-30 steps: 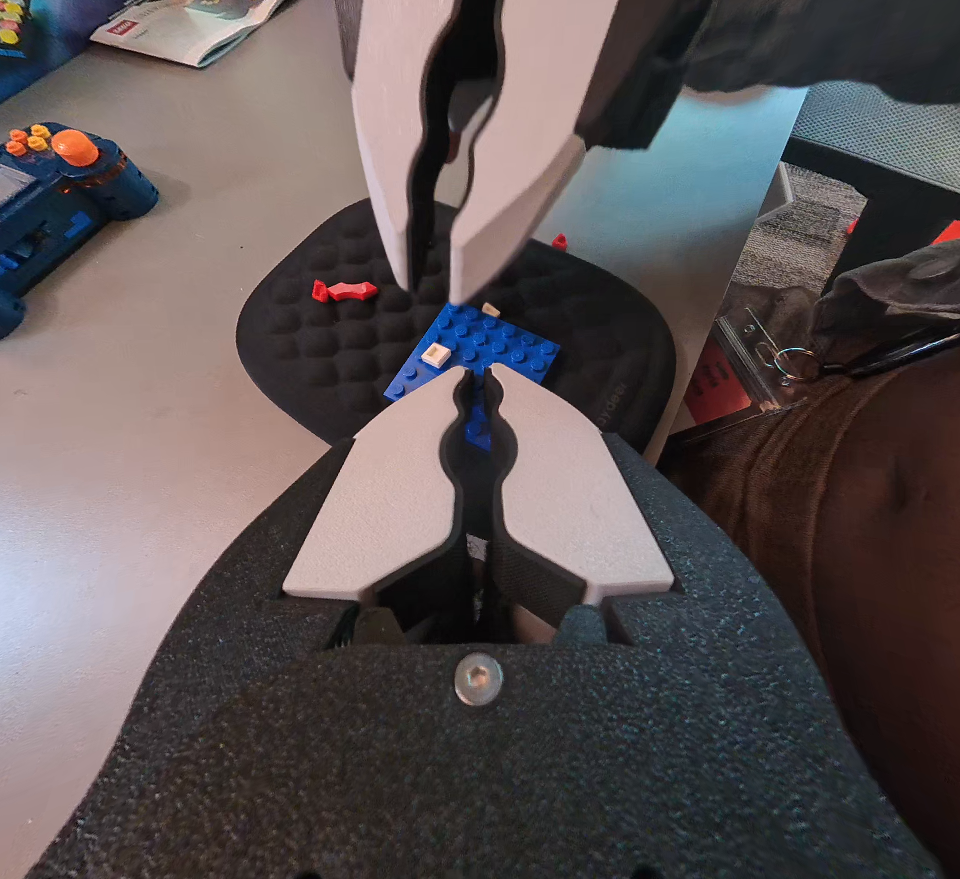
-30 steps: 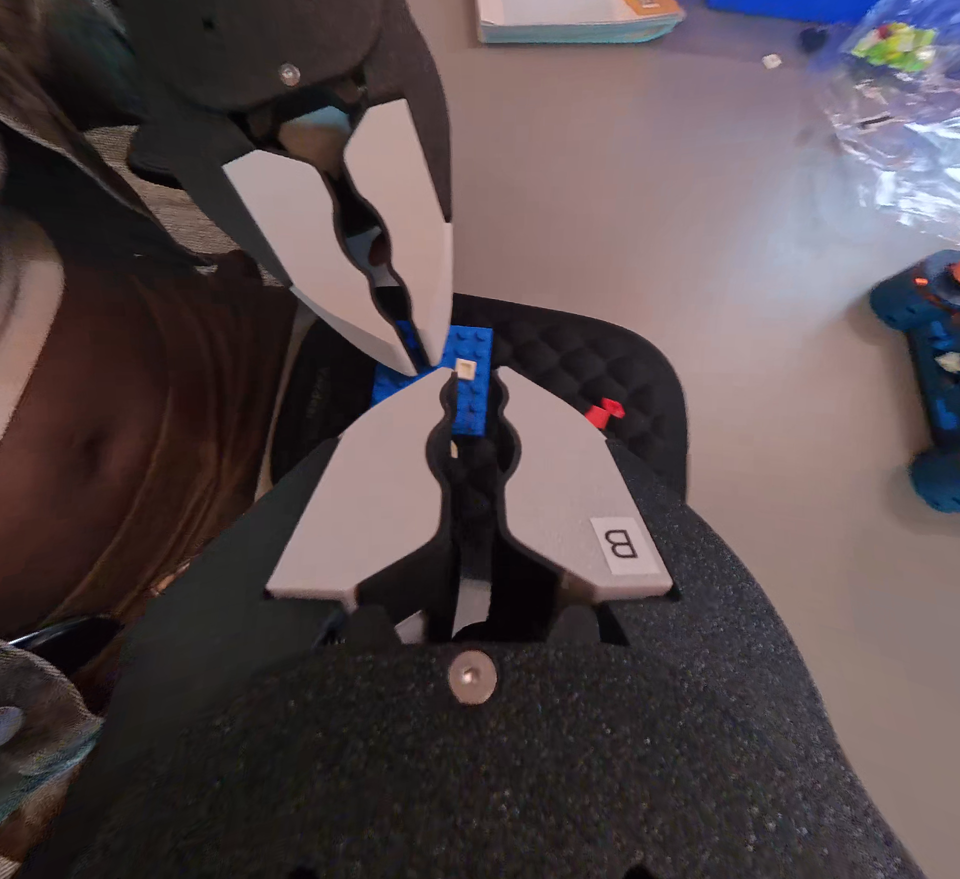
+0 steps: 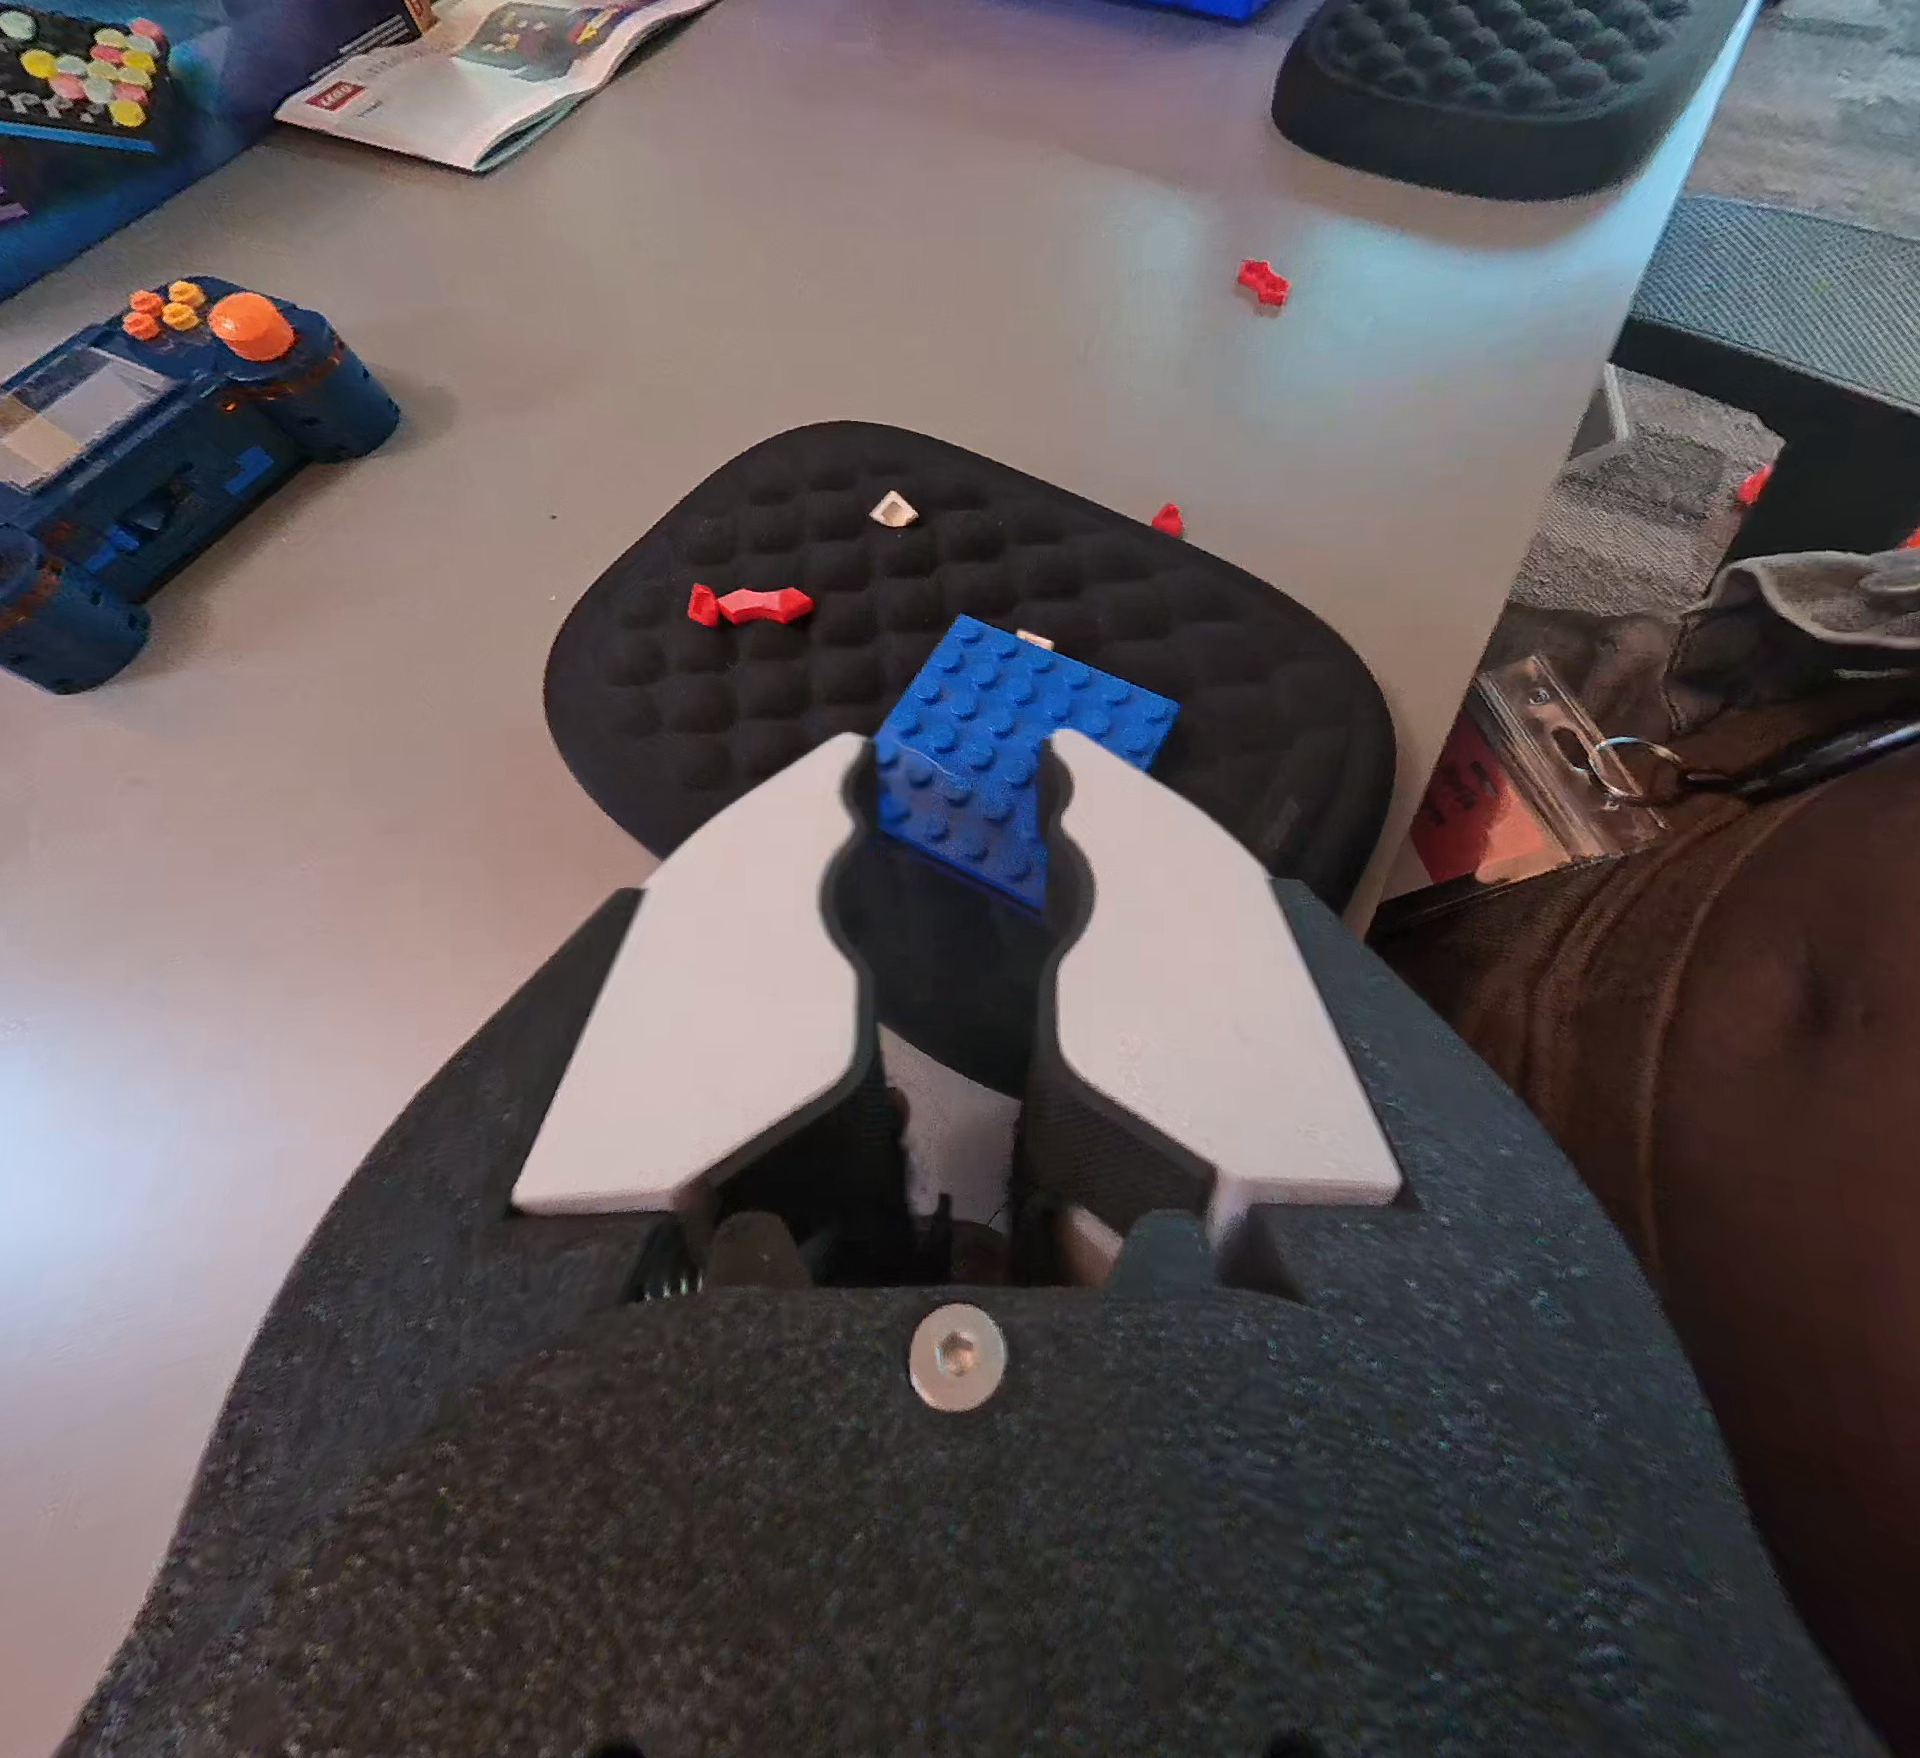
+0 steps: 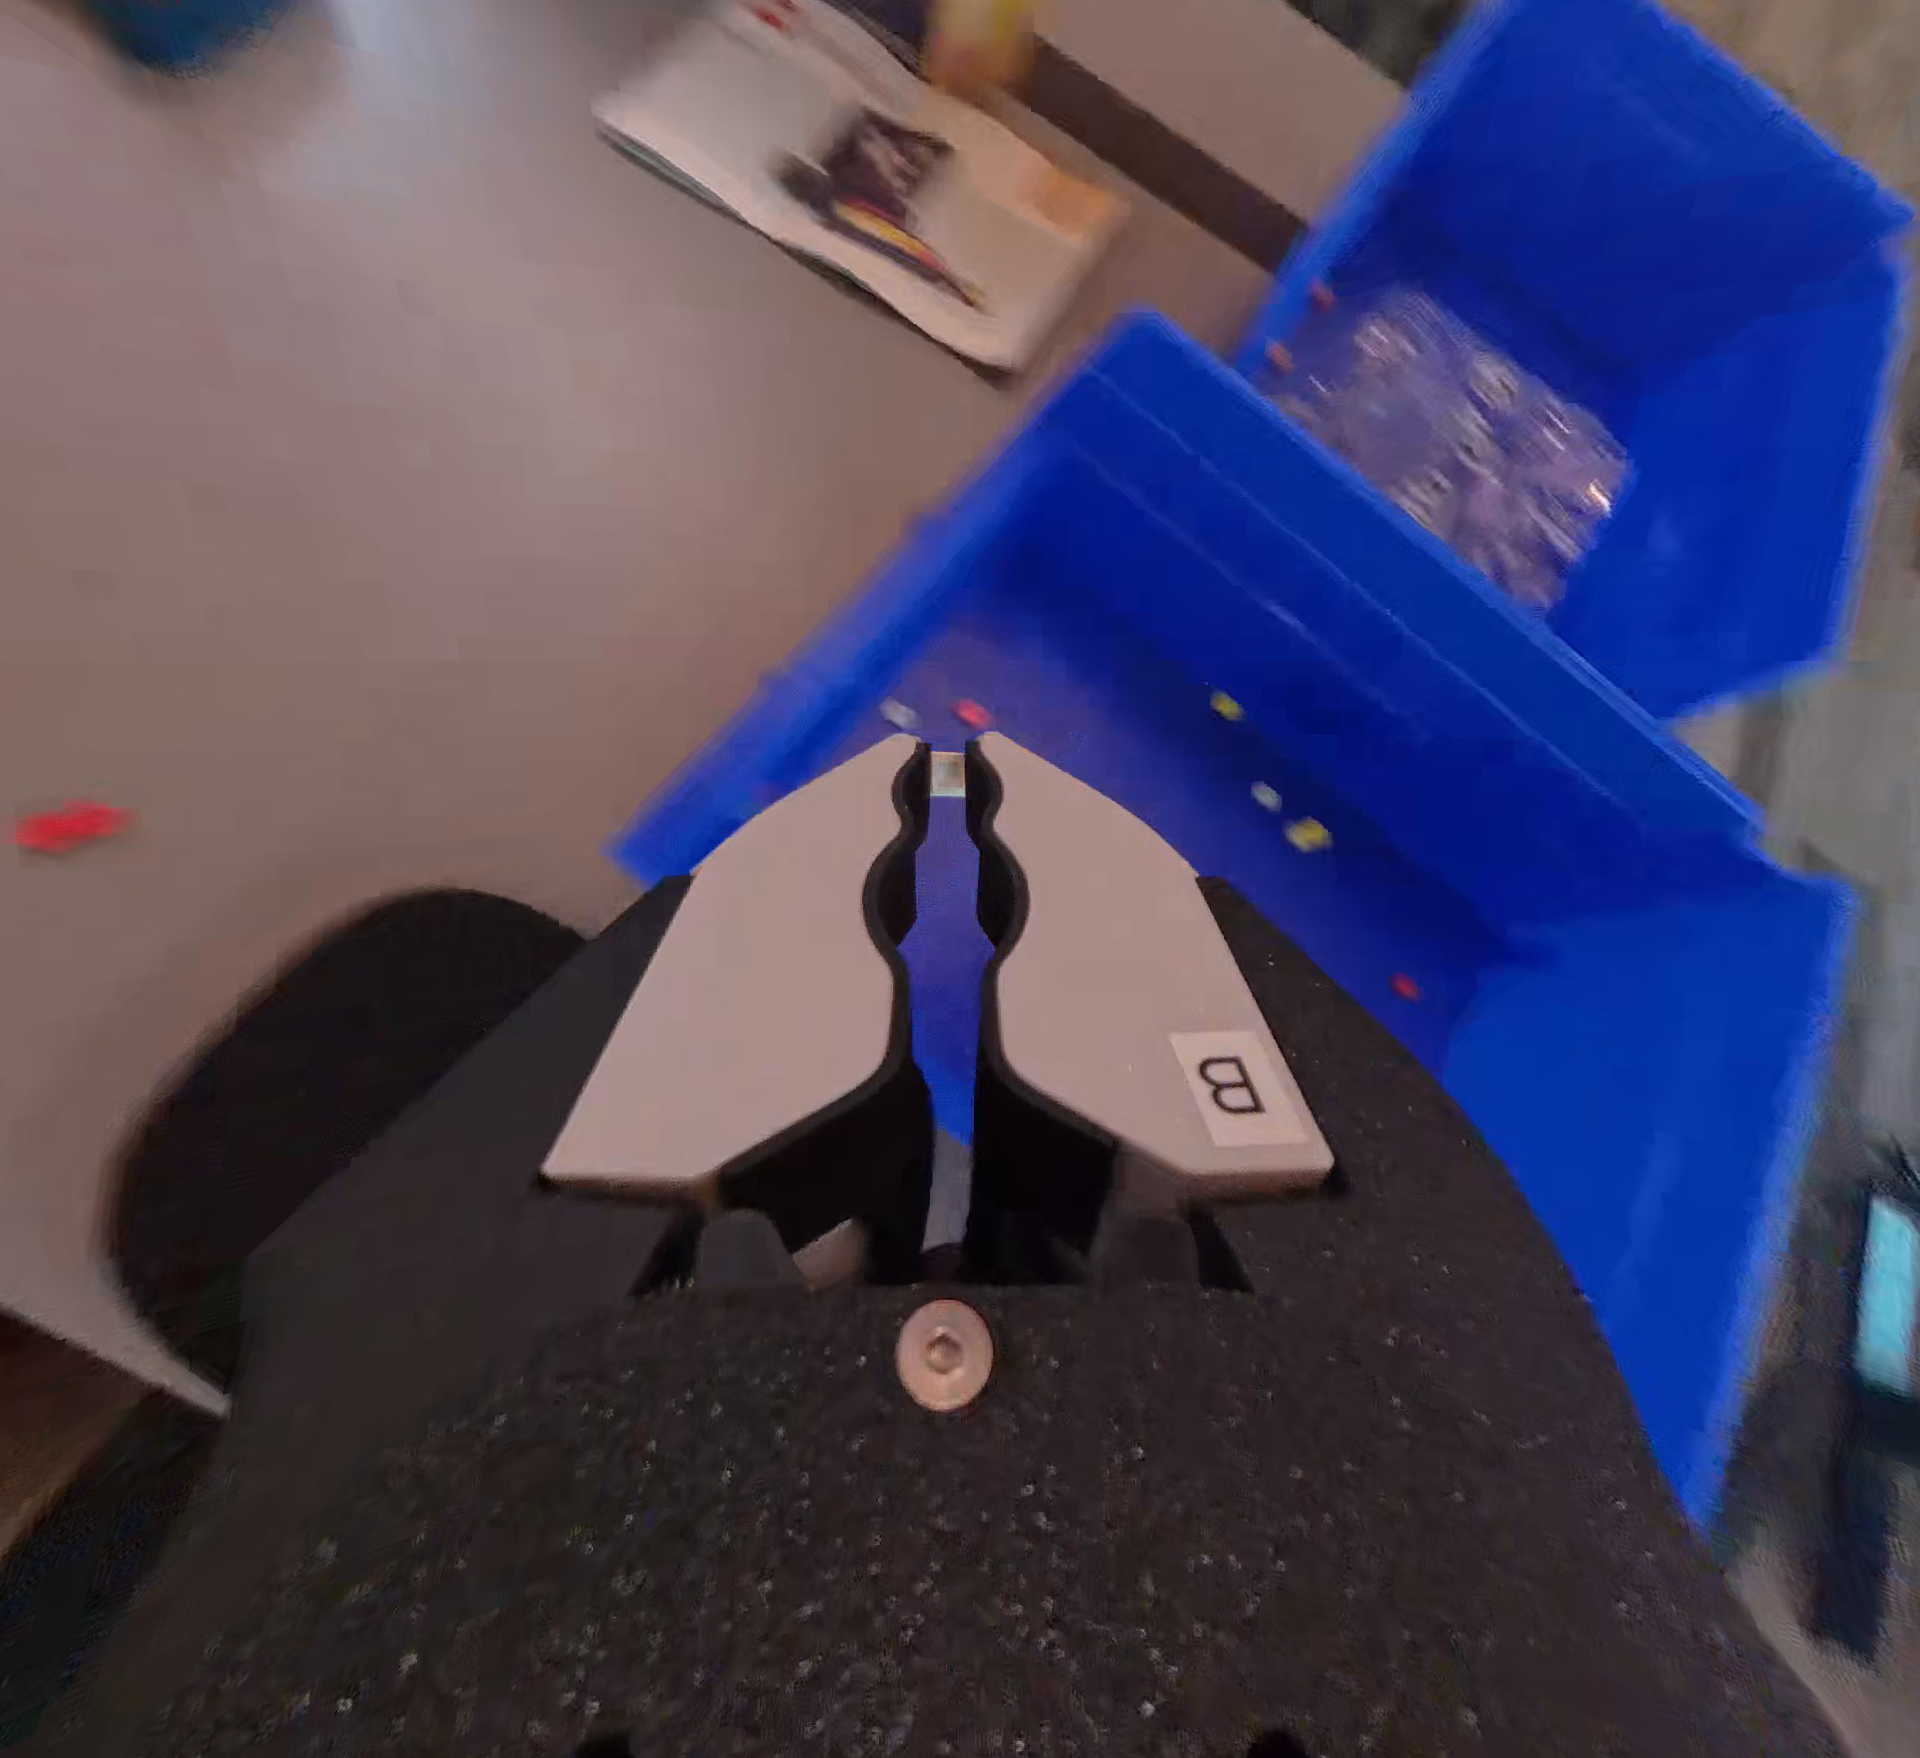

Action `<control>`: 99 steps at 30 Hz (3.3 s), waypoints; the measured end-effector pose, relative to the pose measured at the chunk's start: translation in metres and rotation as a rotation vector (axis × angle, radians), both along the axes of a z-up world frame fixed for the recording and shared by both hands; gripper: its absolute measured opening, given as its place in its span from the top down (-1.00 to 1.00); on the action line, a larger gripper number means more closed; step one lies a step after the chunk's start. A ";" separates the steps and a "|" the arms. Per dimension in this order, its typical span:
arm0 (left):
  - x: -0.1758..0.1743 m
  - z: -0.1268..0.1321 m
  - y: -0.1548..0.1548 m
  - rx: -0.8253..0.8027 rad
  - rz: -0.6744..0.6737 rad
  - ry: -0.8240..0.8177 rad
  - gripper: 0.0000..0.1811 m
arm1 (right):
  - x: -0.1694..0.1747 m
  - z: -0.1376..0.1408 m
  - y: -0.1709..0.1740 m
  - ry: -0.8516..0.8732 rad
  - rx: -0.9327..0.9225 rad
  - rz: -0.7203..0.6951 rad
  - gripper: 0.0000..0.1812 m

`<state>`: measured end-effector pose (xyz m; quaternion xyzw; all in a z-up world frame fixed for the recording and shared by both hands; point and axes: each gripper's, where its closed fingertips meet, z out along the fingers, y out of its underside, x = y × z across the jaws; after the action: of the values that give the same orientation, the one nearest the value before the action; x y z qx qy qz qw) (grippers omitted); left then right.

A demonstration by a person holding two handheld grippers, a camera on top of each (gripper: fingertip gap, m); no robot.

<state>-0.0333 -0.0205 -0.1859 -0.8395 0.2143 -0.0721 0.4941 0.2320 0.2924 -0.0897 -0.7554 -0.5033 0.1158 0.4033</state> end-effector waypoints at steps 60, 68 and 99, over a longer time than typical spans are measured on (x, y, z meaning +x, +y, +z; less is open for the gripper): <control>-0.023 -0.013 0.073 -0.065 -0.087 0.015 0.83 | -0.190 -0.030 -0.145 0.187 0.171 0.428 0.92; -0.015 -0.006 0.072 -0.025 -0.112 -0.016 0.91 | -0.016 -0.023 0.007 -0.100 -0.039 -0.196 0.59; 0.032 0.112 0.014 0.092 -0.466 -1.006 0.79 | -0.228 0.019 -0.281 0.530 0.406 1.182 0.97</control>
<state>-0.0015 -0.0061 -0.0741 -0.6096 0.1348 -0.5619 0.5427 0.0036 0.0110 -0.0704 -0.2089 -0.7275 0.4014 0.5157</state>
